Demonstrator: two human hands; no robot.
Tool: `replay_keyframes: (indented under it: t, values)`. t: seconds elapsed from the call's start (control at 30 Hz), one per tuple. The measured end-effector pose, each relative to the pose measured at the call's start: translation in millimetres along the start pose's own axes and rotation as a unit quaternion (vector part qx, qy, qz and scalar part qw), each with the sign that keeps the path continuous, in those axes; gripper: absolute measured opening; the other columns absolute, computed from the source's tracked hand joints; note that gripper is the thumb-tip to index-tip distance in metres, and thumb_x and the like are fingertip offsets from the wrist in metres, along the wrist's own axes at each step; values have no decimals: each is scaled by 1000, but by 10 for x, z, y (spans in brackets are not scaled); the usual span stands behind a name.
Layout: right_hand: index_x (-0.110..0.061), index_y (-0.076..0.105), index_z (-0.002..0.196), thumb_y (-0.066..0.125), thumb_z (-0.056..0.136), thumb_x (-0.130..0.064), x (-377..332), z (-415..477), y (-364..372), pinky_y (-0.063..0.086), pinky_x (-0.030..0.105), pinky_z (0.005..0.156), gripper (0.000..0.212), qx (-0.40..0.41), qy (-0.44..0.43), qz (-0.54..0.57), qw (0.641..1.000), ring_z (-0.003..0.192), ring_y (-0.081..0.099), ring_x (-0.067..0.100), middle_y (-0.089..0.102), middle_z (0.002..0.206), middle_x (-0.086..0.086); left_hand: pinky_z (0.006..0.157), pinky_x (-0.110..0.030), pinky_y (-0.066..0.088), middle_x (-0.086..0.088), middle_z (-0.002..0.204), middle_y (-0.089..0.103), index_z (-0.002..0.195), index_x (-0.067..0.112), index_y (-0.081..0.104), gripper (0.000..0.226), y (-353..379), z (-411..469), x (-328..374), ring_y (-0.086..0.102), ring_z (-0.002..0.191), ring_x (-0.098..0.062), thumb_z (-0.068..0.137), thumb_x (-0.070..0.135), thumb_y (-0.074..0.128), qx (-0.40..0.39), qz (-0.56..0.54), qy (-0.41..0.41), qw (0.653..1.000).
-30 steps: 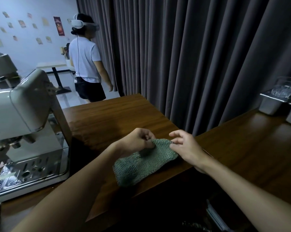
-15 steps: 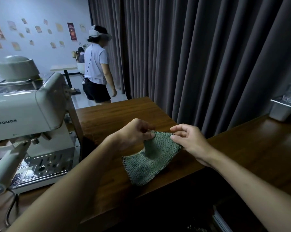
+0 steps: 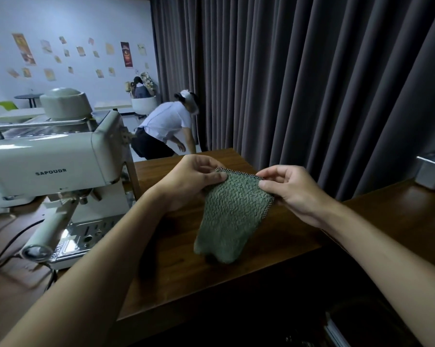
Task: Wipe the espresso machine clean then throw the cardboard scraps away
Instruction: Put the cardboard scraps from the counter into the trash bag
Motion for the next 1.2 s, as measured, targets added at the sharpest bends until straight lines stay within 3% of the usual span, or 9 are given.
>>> replay_keyframes:
  t: [0.2, 0.4, 0.57, 0.63, 0.7, 0.77, 0.9, 1.07, 1.2]
  values:
    - [-15, 68, 94, 72, 84, -2, 81, 208, 85, 50, 17, 66, 17, 8, -18, -153, 988, 76, 63, 9, 67, 85, 3, 64, -39, 60, -9, 87, 70, 95, 8, 66, 9, -129, 4, -266, 66, 73, -18, 89, 5, 70, 32, 89, -9, 995]
    - [-22, 66, 91, 73, 81, -4, 256, 318, 163, 51, 22, 76, 22, 24, -51, -233, 971, 81, 62, 10, 68, 90, 0, 78, -35, 61, -9, 113, 73, 122, 7, 67, 36, -243, 17, -484, 71, 91, -17, 87, 2, 73, 74, 230, 43, 969]
    - [-20, 71, 99, 79, 80, -18, 504, 18, 362, 52, 19, 80, 21, -153, 15, -298, 942, 85, 65, 5, 72, 93, -3, 82, -25, 59, 1, 96, 75, 98, 11, 73, 12, -37, -270, -683, 71, 88, -7, 87, 7, 74, -78, 266, -4, 961]
    - [-19, 73, 98, 77, 82, -22, 640, -64, 370, 50, 18, 78, 17, -162, 24, -323, 932, 84, 63, 4, 71, 93, -2, 85, -27, 58, 1, 95, 75, 97, 13, 74, 9, 9, -337, -828, 71, 89, -10, 88, 12, 74, -109, 288, -30, 951]
    - [-24, 72, 93, 74, 84, -20, 727, -67, 336, 50, 23, 82, 9, -128, -1, -327, 936, 86, 63, 7, 71, 94, -1, 89, -36, 57, 0, 99, 75, 99, 12, 74, 11, -28, -300, -875, 70, 93, -14, 89, 13, 72, -64, 315, 2, 947]
    - [-34, 69, 90, 74, 84, -25, 860, -63, 339, 50, 31, 91, 12, -111, -15, -344, 932, 94, 63, 6, 70, 98, -8, 97, -41, 53, -1, 117, 69, 110, 15, 72, 20, 44, -287, -970, 66, 107, -15, 89, 16, 72, -49, 343, 28, 938]
    - [-42, 63, 103, 72, 84, -41, 1115, -146, 428, 33, 40, 108, 22, -129, -20, -433, 892, 121, 43, 6, 55, 119, -21, 112, -31, 39, 0, 142, 57, 125, 22, 69, 36, 308, -359, -1289, 52, 131, -13, 90, 26, 72, -118, 411, 43, 903]
    - [-40, 61, 118, 66, 87, -47, 1213, -206, 540, 22, 36, 100, 32, -135, -15, -470, 872, 129, 33, 6, 46, 134, -23, 108, -50, 41, 13, 141, 56, 125, 36, 65, 44, 107, -529, -1362, 47, 134, -9, 85, 54, 63, -69, 449, 33, 890]
    - [-42, 60, 121, 66, 85, -50, 1215, -212, 741, 19, 34, 99, 37, -152, -30, -451, 879, 131, 32, 2, 46, 135, -28, 109, -50, 39, 16, 141, 55, 127, 36, 63, 55, -89, -789, -1384, 46, 134, -9, 81, 67, 58, -37, 449, 12, 893]
Point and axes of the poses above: each hand's wrist, its own z-axis towards the middle knuckle, its own y-axis out of the palm, x = y × z, the point moved 10 cm from there along z, towards the middle knuckle
